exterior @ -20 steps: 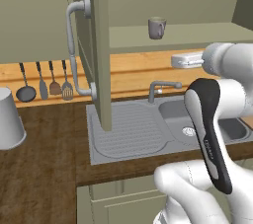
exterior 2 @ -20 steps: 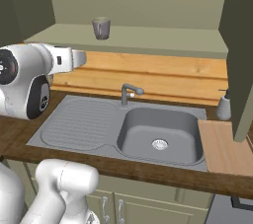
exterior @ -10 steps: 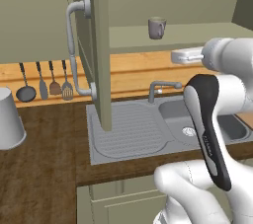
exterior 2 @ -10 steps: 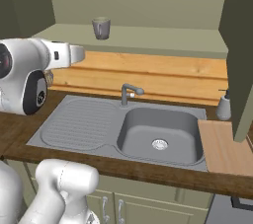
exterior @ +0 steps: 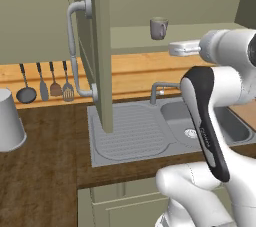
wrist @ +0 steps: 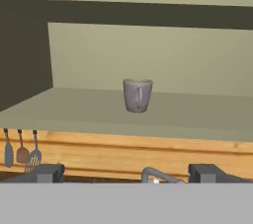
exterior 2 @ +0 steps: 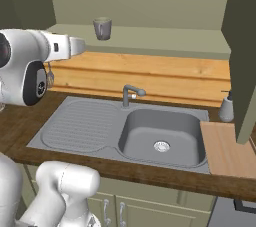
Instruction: Pick the kettle from the counter and place it on the tray. Then pick the mug from the cabinet and place it on the tray. Then close the cabinet doors.
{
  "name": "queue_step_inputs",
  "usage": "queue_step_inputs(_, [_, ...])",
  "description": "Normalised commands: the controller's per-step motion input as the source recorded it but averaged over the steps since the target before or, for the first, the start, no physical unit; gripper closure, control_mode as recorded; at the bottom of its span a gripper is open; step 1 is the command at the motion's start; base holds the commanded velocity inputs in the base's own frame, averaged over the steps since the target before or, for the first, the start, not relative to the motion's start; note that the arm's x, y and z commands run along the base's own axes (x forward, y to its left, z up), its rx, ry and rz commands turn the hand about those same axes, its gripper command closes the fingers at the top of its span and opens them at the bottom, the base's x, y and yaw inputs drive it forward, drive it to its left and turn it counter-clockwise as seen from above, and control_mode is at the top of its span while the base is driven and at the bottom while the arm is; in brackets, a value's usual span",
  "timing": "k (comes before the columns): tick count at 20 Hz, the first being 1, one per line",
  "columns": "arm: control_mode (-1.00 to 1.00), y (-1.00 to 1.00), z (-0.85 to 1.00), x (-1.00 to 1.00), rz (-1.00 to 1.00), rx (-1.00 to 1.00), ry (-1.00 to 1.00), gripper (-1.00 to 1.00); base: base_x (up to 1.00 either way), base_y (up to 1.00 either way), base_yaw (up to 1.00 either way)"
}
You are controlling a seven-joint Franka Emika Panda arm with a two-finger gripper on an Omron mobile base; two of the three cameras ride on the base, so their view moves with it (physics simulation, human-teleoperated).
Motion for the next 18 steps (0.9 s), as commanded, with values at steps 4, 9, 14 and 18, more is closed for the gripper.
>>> queue_step_inputs(4, [-1.00,0.10,0.12,0.26,0.00,0.00,0.00,-1.00,0.00,0.00,0.00])
queue_step_inputs(9, [-1.00,0.16,0.01,0.36,0.00,0.00,0.00,-1.00,0.00,0.00,0.00])
queue_step_inputs(14, [-1.00,-0.10,0.00,0.55,0.03,0.00,0.00,-1.00,0.00,0.00,0.00])
queue_step_inputs(18, [-1.00,-0.20,0.00,0.59,0.02,0.00,0.00,-1.00,0.00,0.00,0.00])
